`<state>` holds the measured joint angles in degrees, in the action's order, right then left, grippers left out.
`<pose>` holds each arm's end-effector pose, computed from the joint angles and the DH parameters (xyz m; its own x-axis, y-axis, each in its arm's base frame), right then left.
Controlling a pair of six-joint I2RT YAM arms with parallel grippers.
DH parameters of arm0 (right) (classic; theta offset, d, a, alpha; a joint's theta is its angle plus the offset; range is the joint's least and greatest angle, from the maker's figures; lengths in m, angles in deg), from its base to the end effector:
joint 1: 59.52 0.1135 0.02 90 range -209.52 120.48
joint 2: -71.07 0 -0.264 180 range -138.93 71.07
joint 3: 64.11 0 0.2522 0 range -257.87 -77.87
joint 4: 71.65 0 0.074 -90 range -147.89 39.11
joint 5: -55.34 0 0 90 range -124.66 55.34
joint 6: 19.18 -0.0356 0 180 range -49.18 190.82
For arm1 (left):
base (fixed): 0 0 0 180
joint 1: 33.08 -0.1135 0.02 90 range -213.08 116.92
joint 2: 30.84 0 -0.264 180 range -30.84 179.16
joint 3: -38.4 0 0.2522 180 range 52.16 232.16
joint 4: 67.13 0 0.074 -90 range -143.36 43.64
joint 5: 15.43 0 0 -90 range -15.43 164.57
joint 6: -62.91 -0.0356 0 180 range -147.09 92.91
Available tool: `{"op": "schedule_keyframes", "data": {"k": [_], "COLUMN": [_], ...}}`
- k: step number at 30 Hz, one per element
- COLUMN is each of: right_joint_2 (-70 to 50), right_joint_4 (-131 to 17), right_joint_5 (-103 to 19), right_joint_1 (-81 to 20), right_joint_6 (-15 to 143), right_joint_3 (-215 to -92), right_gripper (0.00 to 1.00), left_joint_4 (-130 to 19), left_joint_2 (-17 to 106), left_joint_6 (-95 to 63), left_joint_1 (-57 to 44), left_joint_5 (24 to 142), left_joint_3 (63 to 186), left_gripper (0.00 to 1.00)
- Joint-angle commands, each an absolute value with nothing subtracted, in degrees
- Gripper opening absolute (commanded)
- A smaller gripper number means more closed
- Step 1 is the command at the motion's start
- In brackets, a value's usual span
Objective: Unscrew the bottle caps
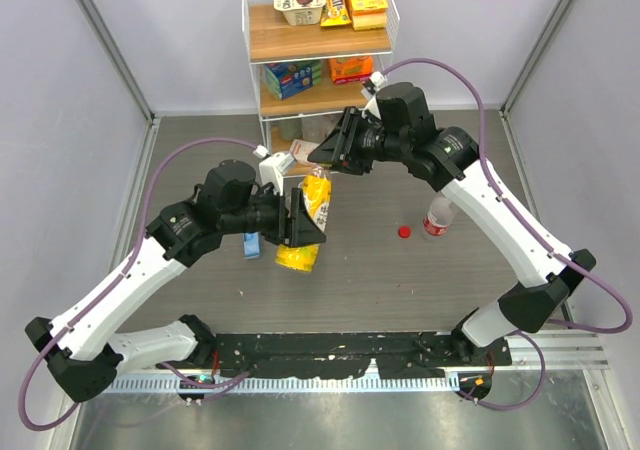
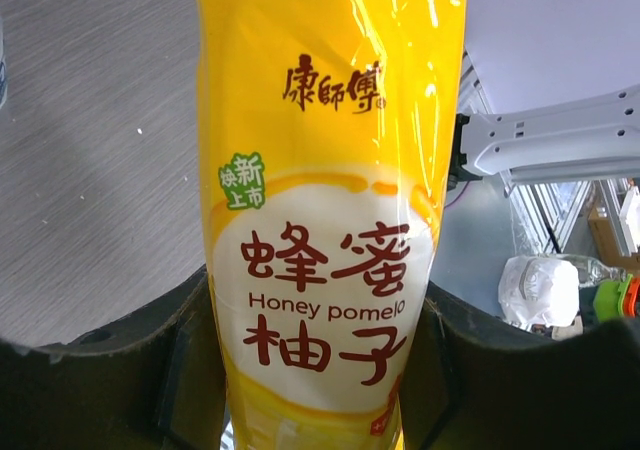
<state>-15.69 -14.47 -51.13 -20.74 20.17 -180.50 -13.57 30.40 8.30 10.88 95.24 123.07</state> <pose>0.2433 0.2084 0.4517 -0.8446 0.2727 -0.4608 -0.2263 0.5982 0.7687 0.1476 -0.1598 0.3914 -0.7980 0.0167 -0.6025 0.4994 0.5781 -0.6453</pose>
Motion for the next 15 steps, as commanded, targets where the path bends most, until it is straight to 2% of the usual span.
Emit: {"op": "schedule_keyframes", "data": {"k": [1, 2, 6, 8, 11, 15], "right_joint_2": [-13.7, -13.4, -10.3, -7.2, -4.0, -1.8], "right_joint_4": [-19.1, -19.4, -22.4, -25.0, -29.0, -31.1], "right_joint_5": [-52.4, -52.4, -50.8, -49.7, -47.8, -47.6], "right_joint_1": [-20.5, -20.6, -20.5, -20.5, -20.5, -20.5], "right_joint_6": [19.3, 19.3, 19.8, 20.7, 21.6, 23.3], "right_joint_3": [-180.2, -180.0, -178.2, -176.5, -173.5, -172.5], "right_gripper": [0.09, 0.02, 0.02, 0.02, 0.02, 0.02], "left_joint_4": [-15.8, -15.5, -12.4, -11.5, -11.5, -13.4], "left_joint_2": [29.0, 28.6, 27.6, 27.3, 27.3, 26.2], "left_joint_6": [7.7, 7.8, 8.3, 8.5, 8.9, 9.1], "left_joint_1": [10.8, 10.8, 10.8, 10.8, 10.8, 10.7], "left_joint_5": [95.5, 94.6, 91.5, 91.7, 93.7, 96.2], "left_joint_3": [124.2, 124.3, 125.0, 125.1, 124.7, 123.1], "left_gripper": [0.23, 0.27, 0.71, 0.81, 0.86, 0.86]}}
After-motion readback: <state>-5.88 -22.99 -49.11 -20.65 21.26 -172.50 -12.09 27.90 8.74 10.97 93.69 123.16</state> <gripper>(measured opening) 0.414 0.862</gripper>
